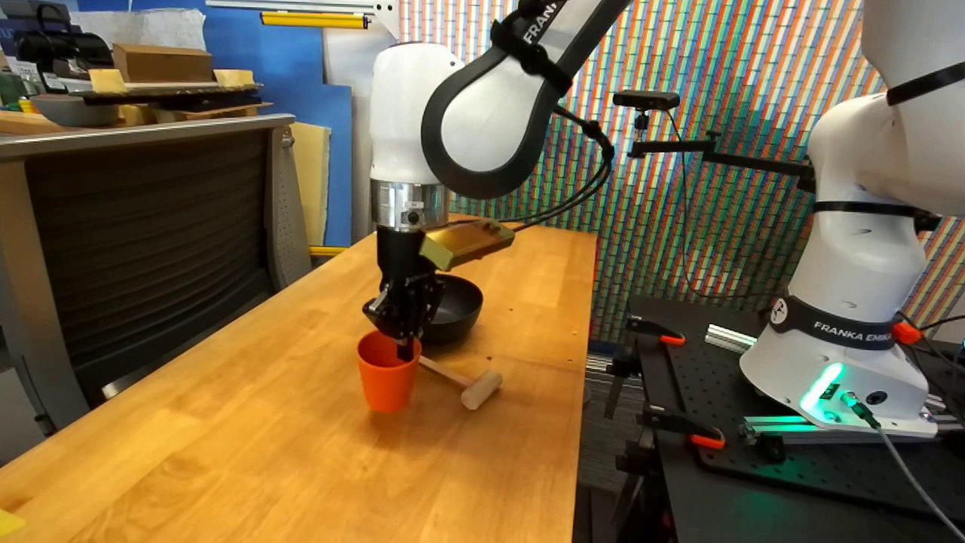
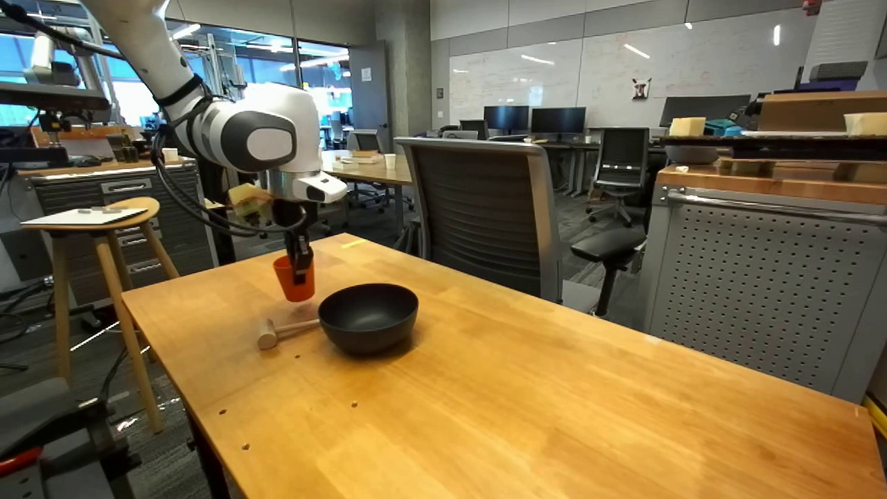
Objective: Place the orange cup inside the black bowl
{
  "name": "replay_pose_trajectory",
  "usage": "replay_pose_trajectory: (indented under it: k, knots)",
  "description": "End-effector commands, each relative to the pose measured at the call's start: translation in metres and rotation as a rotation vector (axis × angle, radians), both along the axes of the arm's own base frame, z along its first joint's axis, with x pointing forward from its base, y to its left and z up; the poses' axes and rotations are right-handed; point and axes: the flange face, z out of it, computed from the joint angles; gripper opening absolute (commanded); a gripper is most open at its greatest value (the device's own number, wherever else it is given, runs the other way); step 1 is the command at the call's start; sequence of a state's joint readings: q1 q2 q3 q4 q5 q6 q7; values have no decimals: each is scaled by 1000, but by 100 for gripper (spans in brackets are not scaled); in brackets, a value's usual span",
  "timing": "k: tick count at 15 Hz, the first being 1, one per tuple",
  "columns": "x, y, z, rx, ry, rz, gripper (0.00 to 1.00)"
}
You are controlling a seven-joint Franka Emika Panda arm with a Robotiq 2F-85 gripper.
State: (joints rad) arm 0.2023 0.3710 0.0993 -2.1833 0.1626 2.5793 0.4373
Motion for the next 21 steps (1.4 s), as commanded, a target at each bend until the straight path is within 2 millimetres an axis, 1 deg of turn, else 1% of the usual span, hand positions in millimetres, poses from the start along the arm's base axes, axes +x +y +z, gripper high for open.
replay_pose_trajectory:
  k: [1,3,5,7,8,10,13,15,18,19,20,21]
  knots:
    - [-12,-28,65,-49,-126,-78,1]
    - [-17,-50,92,-98,-184,-148,1]
    - [-26,-72,110,-167,-210,-234,1]
    - [-34,-93,114,-226,-223,-327,1]
    - [-39,-98,113,-247,-221,-369,1]
    - [-40,-105,96,-264,-189,-413,1]
    - [-30,-103,52,-255,-135,-395,1]
    - [-23,-104,27,-264,-114,-391,1]
    - [-18,-110,1,-266,-89,-412,1]
    - [-16,-112,-6,-254,-76,-418,22]
    - [-15,-113,-11,-245,-66,-428,31]
    - [-14,-113,-14,-234,-61,-437,36]
